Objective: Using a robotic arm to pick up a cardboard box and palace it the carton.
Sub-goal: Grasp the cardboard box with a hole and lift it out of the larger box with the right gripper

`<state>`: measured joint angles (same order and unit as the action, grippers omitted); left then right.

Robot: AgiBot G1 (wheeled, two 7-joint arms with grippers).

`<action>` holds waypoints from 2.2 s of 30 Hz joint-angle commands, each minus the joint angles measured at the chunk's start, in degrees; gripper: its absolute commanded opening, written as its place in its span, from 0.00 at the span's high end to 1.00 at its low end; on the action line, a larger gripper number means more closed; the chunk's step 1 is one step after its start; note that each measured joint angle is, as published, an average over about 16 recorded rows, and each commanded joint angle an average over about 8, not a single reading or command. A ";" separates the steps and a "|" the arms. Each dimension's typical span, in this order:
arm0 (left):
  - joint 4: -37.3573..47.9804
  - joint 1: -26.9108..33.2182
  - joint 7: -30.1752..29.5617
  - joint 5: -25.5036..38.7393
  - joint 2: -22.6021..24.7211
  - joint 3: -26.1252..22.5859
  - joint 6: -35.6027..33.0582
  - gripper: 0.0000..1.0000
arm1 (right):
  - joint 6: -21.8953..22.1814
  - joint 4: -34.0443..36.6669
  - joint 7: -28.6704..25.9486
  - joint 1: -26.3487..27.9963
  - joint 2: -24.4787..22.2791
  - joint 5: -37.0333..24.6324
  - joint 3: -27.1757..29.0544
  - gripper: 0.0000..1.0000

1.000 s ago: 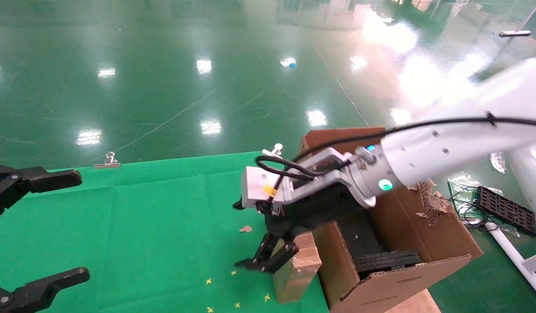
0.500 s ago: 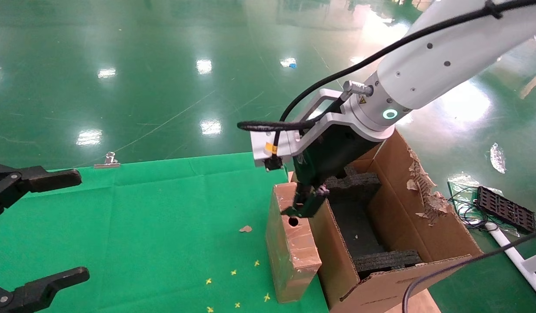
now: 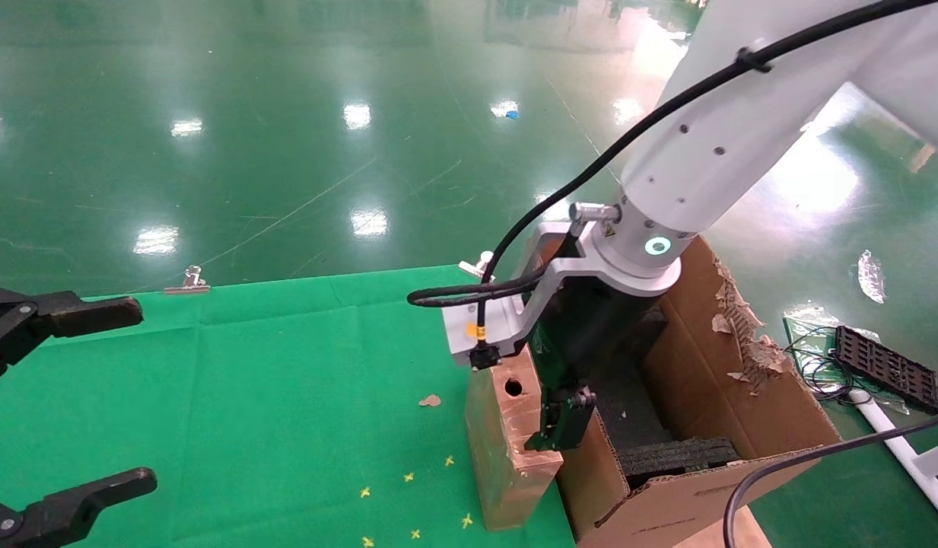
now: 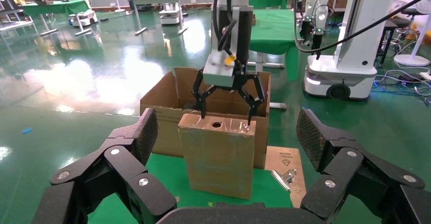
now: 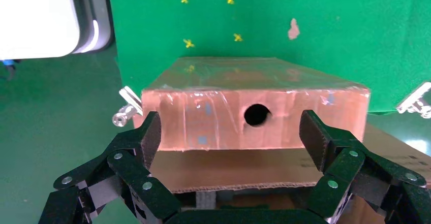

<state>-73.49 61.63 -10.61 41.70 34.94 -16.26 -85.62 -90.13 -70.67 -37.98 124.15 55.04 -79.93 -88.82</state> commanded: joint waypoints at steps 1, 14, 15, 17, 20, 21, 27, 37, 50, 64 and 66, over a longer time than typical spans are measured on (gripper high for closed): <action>0.00 0.00 0.00 -0.01 0.00 -0.01 0.00 0.00 | 0.28 0.79 0.01 0.05 0.59 0.54 -1.20 0.00; 0.00 0.01 0.03 -0.04 -0.03 -0.06 0.03 0.00 | 0.93 8.84 -7.20 2.96 3.10 0.98 -3.43 0.00; 0.00 0.01 0.03 -0.04 -0.03 -0.07 0.03 0.00 | 0.90 10.26 -8.81 3.24 3.49 1.01 -3.60 0.00; 0.00 0.02 0.04 -0.05 -0.03 -0.07 0.03 0.00 | 0.90 13.38 -12.12 3.55 4.23 1.38 -3.87 0.00; 0.00 0.02 0.04 -0.06 -0.04 -0.08 0.04 0.00 | 0.59 18.33 -17.04 3.62 5.39 2.33 -4.39 0.00; 0.00 0.02 0.04 -0.06 -0.04 -0.09 0.04 0.00 | 0.50 19.86 -18.64 3.62 5.83 2.60 -4.62 0.00; 0.00 0.02 0.06 -0.08 -0.05 -0.11 0.05 0.00 | -0.38 26.73 -25.78 3.16 7.46 5.90 -6.06 0.00; 0.00 0.03 0.08 -0.10 -0.06 -0.15 0.07 0.00 | -0.92 32.90 -32.01 1.80 8.93 11.29 -12.20 0.00; 0.00 0.04 0.10 -0.14 -0.08 -0.20 0.09 0.00 | -0.73 38.68 -33.87 -2.50 10.34 18.28 -17.99 0.76; 0.00 0.05 0.13 -0.17 -0.11 -0.25 0.11 0.93 | -0.70 40.42 -32.67 -3.52 11.97 22.29 -23.11 1.00; 0.00 0.06 0.13 -0.18 -0.11 -0.26 0.11 0.99 | -0.69 40.57 -32.43 -3.61 12.08 22.88 -23.75 1.00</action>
<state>-73.49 61.69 -10.47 41.52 34.83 -16.52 -85.50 -90.82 -30.11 -70.42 120.61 67.09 -57.11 -112.53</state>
